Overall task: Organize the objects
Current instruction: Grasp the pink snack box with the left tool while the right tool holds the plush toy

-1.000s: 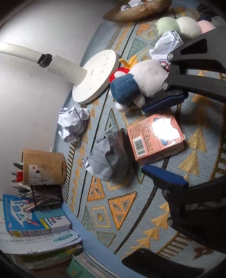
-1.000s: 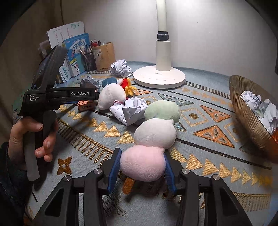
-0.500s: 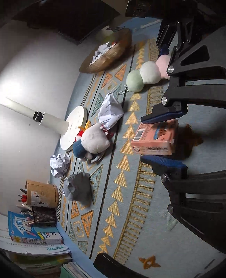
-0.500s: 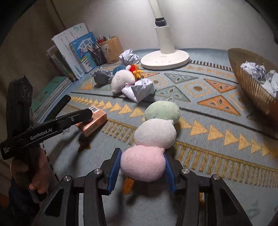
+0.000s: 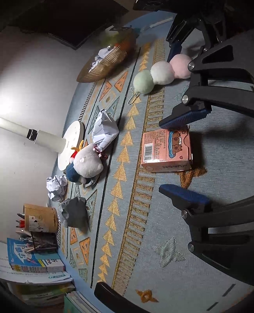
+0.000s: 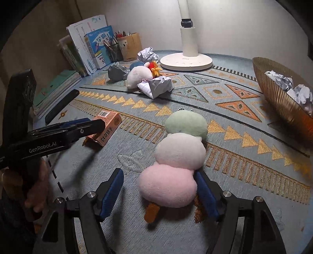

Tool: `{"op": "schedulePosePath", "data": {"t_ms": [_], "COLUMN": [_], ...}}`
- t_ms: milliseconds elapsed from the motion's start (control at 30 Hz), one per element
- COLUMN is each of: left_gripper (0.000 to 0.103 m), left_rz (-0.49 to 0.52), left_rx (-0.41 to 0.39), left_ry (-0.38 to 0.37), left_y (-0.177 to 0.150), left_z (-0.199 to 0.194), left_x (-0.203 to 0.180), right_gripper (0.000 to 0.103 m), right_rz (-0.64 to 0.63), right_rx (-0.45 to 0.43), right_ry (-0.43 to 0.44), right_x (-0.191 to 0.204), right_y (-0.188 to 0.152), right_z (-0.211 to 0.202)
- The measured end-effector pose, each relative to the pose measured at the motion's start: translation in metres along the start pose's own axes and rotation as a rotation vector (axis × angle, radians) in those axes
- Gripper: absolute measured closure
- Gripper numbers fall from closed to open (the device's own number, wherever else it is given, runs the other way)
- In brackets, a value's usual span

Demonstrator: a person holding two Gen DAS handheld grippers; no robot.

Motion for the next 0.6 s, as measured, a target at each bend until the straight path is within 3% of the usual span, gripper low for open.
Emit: {"op": "schedulePosePath", "data": {"t_ms": [100, 300, 400, 433, 467, 500, 600], "left_gripper": [0.046, 0.046, 0.047, 0.049, 0.059, 0.064, 0.066], "left_rz": [-0.019, 0.184, 0.203, 0.200, 0.197, 0.192, 0.179], "left_rx": [0.013, 0.030, 0.019, 0.016, 0.011, 0.005, -0.007], "left_ry": [0.010, 0.151, 0.169, 0.170, 0.171, 0.165, 0.154], "left_y": [0.001, -0.006, -0.008, -0.007, -0.006, -0.006, -0.005], "left_z": [0.006, 0.015, 0.015, 0.015, 0.014, 0.013, 0.010], "left_x": [-0.004, -0.032, -0.035, -0.034, -0.033, -0.032, -0.031], "right_gripper": [0.027, 0.027, 0.028, 0.030, 0.043, 0.048, 0.052], "right_rz": [0.089, 0.135, 0.092, 0.065, 0.036, 0.015, -0.003], "right_rx": [-0.008, -0.025, -0.027, -0.028, -0.033, -0.043, -0.084], "right_ry": [0.017, -0.004, -0.057, -0.068, -0.085, -0.108, -0.111], "right_x": [-0.009, -0.015, -0.006, -0.002, 0.002, 0.005, 0.008], "right_y": [0.007, 0.010, 0.008, 0.007, 0.006, 0.006, 0.007], "right_z": [0.003, 0.004, 0.005, 0.005, 0.006, 0.005, -0.001]}}
Point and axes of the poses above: each gripper's, at about its wrist camera, not at the fingertips, and z roughly the way its jaws point, x to its left, y to its top, the point moved 2 cm from there along z, roughly the way its jaws point, and after that the axes turned 6 degrees about -x, right-handed, at the moved point
